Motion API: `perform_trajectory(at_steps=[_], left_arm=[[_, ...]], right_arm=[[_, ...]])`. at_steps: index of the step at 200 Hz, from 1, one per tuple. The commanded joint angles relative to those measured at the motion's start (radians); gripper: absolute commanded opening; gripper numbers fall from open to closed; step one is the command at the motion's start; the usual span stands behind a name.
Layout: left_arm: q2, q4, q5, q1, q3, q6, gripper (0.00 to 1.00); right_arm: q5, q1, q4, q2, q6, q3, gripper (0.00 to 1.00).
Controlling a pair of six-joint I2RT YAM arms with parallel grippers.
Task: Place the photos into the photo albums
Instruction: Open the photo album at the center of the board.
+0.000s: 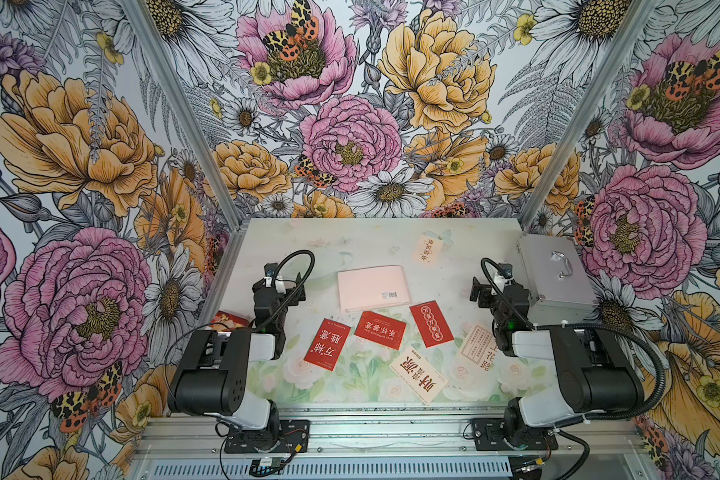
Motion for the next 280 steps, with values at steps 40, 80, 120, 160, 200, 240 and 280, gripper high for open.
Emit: perform_trajectory(at_steps=[40, 80, 120, 160, 200, 240, 280], left_arm=[[-0.176, -0.593, -0.121, -0.023, 0.225, -0.109, 0.99], [-0.171, -0.732, 0.063, 0.027, 0.295, -0.216, 0.99], [-0.196, -0.878, 0.112, -0.08, 0.373, -0.314, 0.99], [-0.088, -1.107, 0.267, -0.164, 0.529, -0.317, 0.99], [-0.08, -1.111, 0.411, -0.17, 0.507, -0.419, 0.99], [-0.107, -1.117, 0.464, -0.142, 0.478, -0.467, 0.99], [-0.054, -1.024, 0.608, -0.092, 0.429, -0.556, 0.99]], right_arm=[[0.12, -0.014, -0.58, -0.462, 0.301, 0.097, 1.0], [-0.089, -0.004, -0.876, -0.431, 0.347, 0.245, 0.97], [-0.286, 0.04, -1.012, -0.304, 0.443, 0.315, 0.99], [-0.233, 0.172, -1.015, -0.277, 0.463, 0.295, 0.99], [-0.202, 0.28, -1.05, -0.203, 0.452, 0.326, 0.99], [-0.125, 0.405, -1.05, -0.111, 0.439, 0.373, 0.99], [-0.086, 0.491, -1.049, 0.029, 0.427, 0.491, 0.99]])
